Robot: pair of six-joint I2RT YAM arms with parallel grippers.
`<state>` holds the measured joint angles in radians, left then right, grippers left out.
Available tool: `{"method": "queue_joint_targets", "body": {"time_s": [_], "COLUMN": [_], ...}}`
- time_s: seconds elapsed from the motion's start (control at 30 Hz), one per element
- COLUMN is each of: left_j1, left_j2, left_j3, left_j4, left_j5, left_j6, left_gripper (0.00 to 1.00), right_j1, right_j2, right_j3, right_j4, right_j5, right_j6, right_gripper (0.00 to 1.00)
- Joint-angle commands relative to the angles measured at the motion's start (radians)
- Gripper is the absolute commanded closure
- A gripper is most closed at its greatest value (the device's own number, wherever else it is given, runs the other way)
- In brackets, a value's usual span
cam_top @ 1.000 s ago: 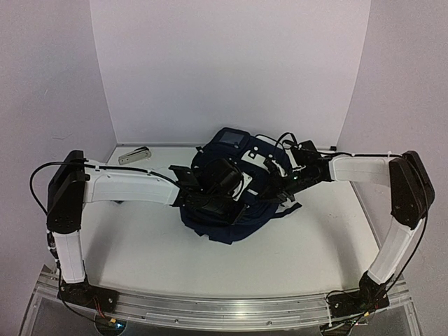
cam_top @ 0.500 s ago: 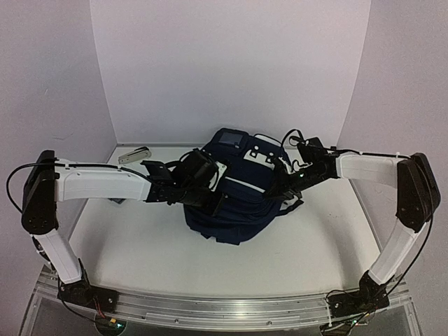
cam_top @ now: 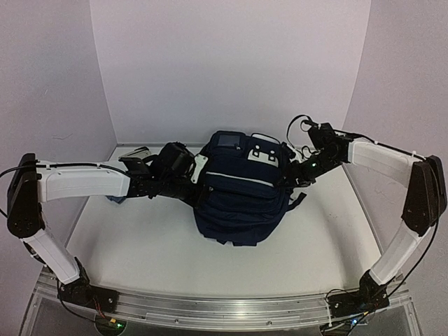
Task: Pack the student bag
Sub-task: Unzip the student bag at the center of the board.
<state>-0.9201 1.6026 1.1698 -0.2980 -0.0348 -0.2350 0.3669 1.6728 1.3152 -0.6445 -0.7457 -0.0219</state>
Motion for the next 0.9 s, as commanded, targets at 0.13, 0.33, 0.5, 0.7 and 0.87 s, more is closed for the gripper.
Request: {"method": "queue_joint_targets", "body": {"time_s": [0.13,0.33,0.5,0.7,0.87], "left_j1": [0.001,0.010,0.020,0.044,0.067], "left_j2": [-0.022,-0.018,-0.019,-0.043,-0.058], "left_j3": [0.003,0.006,0.000,-0.035,-0.050], "left_j4": [0.105,0.117,0.125,0.151,0.133], "left_j5": [0.149,0.190,0.207,0.214,0.197], "left_j6": [-0.022,-0.062,-0.096,-0.127,-0.122], "left_gripper": [1.00,1.00,1.00,1.00,1.00], "right_j1": [0.202,0.322,0.362,0.366,0.366], "right_j2": [-0.075,0.020,0.076,0.102,0.063], "right_j3": [0.153,0.212,0.208,0.176,0.146], "right_j4": [-0.074,-0.042,0.010,0.066,0.085], "right_j5": [0.171,0.337,0.408,0.448,0.526], "right_j6": [-0.283,-0.396,-0.444,-0.415,-0.389], "right_gripper": [0.43,0.41,0.42,0.56,0.99]}}
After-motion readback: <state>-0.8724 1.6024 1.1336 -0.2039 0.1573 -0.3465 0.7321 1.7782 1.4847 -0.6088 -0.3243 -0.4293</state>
